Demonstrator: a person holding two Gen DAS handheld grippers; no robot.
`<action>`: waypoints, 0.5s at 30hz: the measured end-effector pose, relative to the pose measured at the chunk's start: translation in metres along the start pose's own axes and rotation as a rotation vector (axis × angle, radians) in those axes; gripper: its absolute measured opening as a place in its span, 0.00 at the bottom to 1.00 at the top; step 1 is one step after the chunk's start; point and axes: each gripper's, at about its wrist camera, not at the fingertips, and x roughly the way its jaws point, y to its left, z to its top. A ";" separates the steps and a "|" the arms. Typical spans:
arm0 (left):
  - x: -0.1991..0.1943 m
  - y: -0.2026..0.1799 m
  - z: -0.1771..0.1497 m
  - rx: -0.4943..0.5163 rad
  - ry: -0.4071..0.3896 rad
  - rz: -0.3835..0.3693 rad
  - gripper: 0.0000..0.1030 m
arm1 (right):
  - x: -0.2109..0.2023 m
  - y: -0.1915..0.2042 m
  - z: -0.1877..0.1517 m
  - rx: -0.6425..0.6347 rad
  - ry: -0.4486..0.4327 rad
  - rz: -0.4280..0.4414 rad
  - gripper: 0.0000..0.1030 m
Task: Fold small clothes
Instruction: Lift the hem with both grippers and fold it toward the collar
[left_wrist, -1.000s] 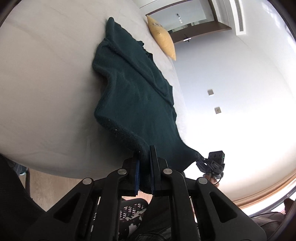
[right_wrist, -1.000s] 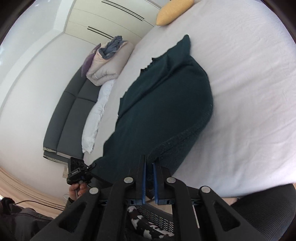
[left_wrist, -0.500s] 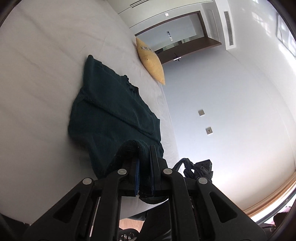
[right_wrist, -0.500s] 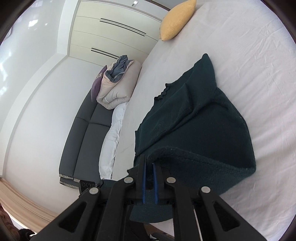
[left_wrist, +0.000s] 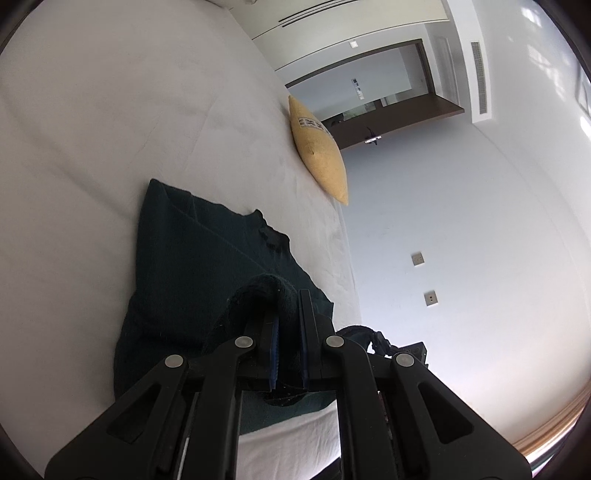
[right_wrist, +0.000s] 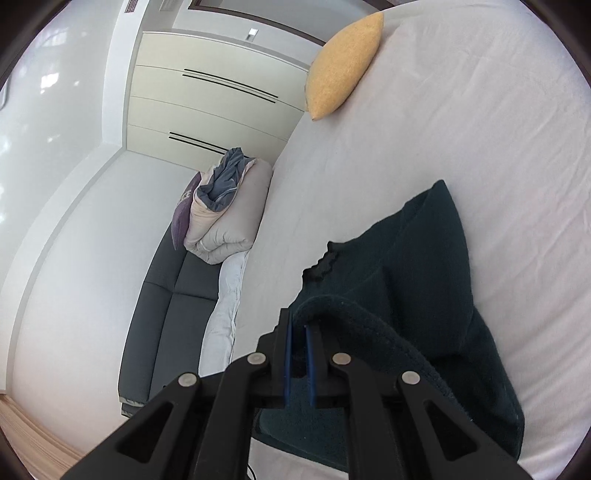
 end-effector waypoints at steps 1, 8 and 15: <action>0.007 0.002 0.009 -0.011 -0.004 0.003 0.07 | 0.004 -0.004 0.007 0.003 0.001 -0.002 0.08; 0.046 0.032 0.057 -0.111 -0.016 0.019 0.07 | 0.031 -0.033 0.038 0.078 -0.034 -0.042 0.08; 0.083 0.058 0.082 -0.175 -0.018 0.044 0.07 | 0.043 -0.059 0.052 0.137 -0.052 -0.081 0.08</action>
